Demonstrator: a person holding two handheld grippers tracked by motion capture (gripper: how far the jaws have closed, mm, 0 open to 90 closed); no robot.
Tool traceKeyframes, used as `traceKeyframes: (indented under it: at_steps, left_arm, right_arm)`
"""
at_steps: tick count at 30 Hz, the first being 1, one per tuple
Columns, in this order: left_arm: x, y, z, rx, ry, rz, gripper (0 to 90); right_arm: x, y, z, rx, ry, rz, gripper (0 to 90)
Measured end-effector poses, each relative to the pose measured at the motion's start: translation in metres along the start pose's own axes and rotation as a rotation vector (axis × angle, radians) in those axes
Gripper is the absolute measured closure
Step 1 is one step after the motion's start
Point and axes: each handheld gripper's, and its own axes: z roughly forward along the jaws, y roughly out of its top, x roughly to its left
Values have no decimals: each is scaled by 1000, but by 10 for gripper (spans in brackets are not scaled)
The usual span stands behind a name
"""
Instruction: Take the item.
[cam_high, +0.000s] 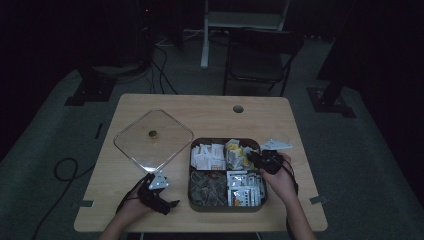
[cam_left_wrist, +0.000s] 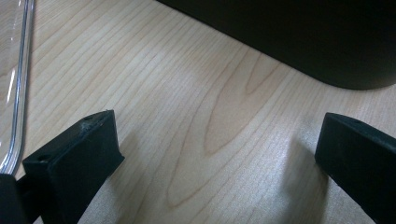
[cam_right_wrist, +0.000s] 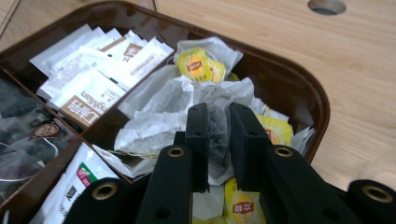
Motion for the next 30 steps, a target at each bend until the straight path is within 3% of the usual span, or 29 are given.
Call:
traceKeyframes:
  at_steps: [18,30]
  left_arm:
    - [0,0,0,0,2,3,3]
    - [0,0,0,2,1,4,4]
  right_arm:
    - [16,26,-31,-126,78,-12,804]
    - [8,36,-49,-191,46,-10,804]
